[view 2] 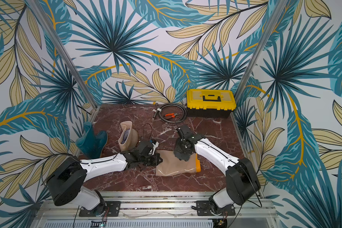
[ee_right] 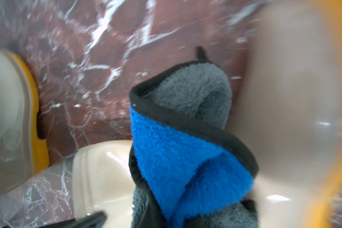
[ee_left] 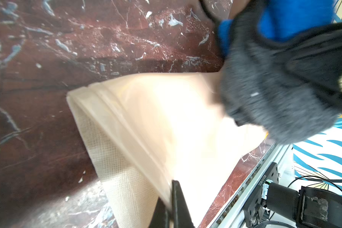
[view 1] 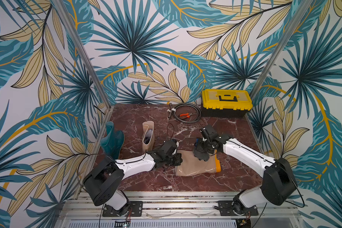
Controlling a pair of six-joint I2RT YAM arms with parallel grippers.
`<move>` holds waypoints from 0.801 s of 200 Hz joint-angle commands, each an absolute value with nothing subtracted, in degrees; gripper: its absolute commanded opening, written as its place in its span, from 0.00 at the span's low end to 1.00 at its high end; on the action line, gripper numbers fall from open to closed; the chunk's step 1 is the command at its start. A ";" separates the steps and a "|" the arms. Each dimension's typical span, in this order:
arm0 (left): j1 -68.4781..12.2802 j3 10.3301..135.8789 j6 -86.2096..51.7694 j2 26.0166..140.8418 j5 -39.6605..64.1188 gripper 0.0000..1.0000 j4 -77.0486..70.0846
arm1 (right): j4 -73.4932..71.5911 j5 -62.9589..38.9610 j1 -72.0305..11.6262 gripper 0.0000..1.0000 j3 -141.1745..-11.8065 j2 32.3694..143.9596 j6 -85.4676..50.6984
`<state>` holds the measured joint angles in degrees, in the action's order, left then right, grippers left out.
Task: Wipe the rubber boots with a cloth
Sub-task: Wipe the dirt off the rubber boot.
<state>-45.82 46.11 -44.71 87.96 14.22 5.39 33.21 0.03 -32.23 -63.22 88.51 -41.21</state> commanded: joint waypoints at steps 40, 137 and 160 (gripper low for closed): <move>-45.88 48.17 -42.32 87.27 13.80 0.00 4.04 | 35.67 2.70 -35.55 0.00 -69.92 95.93 -38.60; -45.77 49.56 -41.75 89.44 14.29 0.00 3.96 | 50.30 3.50 -17.20 0.00 -81.87 91.28 -25.55; -45.75 49.70 -41.69 89.08 13.92 0.00 3.98 | 47.77 1.59 -22.36 0.00 -78.29 93.65 -25.33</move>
